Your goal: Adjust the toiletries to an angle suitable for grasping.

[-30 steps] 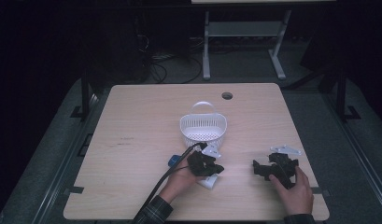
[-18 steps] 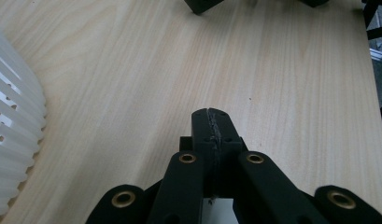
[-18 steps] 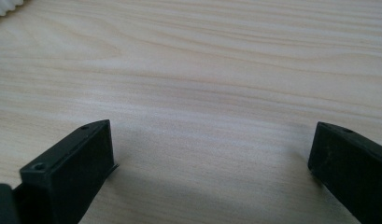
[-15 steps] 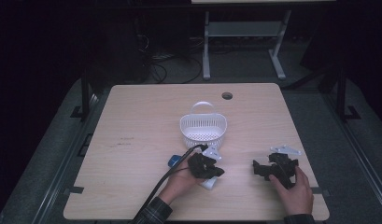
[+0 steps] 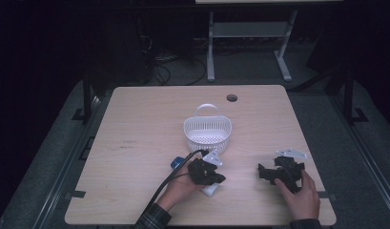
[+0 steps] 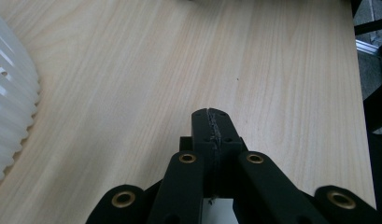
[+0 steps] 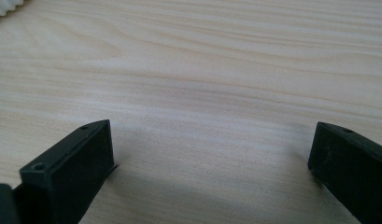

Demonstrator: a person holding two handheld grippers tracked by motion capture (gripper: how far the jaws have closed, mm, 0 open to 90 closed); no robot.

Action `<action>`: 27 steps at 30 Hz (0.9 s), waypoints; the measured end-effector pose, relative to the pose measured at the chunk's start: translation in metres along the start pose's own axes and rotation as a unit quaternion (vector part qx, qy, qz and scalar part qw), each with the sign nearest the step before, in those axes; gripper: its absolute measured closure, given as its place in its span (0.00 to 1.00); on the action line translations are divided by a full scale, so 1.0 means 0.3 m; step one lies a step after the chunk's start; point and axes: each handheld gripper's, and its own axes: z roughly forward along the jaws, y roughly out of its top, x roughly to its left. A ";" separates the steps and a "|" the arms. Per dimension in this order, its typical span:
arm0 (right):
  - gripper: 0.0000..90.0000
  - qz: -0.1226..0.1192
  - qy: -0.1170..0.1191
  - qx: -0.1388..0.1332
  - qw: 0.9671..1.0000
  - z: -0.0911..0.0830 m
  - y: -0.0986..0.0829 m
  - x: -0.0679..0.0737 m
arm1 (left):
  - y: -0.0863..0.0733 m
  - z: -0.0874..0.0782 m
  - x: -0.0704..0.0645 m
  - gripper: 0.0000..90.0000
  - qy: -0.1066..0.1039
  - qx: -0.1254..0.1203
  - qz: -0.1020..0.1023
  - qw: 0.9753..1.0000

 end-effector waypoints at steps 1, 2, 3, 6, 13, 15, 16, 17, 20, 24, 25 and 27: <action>0.00 0.000 0.000 0.000 1.000 0.000 0.000 0.000 | -0.002 -0.002 -0.001 1.00 0.000 0.001 0.000 1.000; 0.00 0.000 0.000 0.000 1.000 0.000 0.000 0.000 | -0.002 -0.002 -0.001 1.00 0.000 0.001 0.000 1.000; 0.00 0.000 0.000 0.000 1.000 0.000 0.000 0.000 | -0.006 -0.007 -0.004 1.00 -0.001 0.001 0.001 1.000; 0.00 0.000 0.000 0.000 1.000 0.000 0.000 0.000 | -0.009 -0.014 -0.008 1.00 0.000 0.004 0.001 1.000; 0.00 0.000 0.000 0.000 1.000 0.000 0.000 0.000 | -0.034 -0.045 -0.008 1.00 0.003 0.003 -0.003 1.000; 0.00 0.000 0.000 0.000 1.000 0.000 0.000 0.000 | -0.041 -0.053 -0.009 1.00 0.001 0.002 -0.006 1.000; 0.00 0.000 0.000 0.000 1.000 0.000 0.000 0.000 | -0.041 -0.053 -0.009 1.00 0.001 0.002 -0.006 1.000; 0.00 0.000 0.000 0.000 1.000 0.000 0.000 0.000 | -0.046 -0.058 -0.009 1.00 0.000 0.002 -0.007 1.000; 0.00 0.000 0.000 0.000 1.000 0.000 0.000 0.000 | -0.051 -0.060 -0.011 1.00 -0.002 0.002 -0.008 1.000; 0.00 0.000 0.000 0.000 1.000 0.000 0.000 0.000 | -0.057 -0.064 -0.017 1.00 -0.003 0.006 -0.007 1.000; 0.00 0.000 0.000 0.000 1.000 0.000 0.000 0.000 | -0.060 -0.063 -0.020 1.00 -0.004 0.008 -0.005 1.000; 0.00 0.000 0.000 0.000 1.000 0.000 0.000 0.000 | -0.064 -0.057 -0.024 1.00 -0.004 0.012 -0.005 1.000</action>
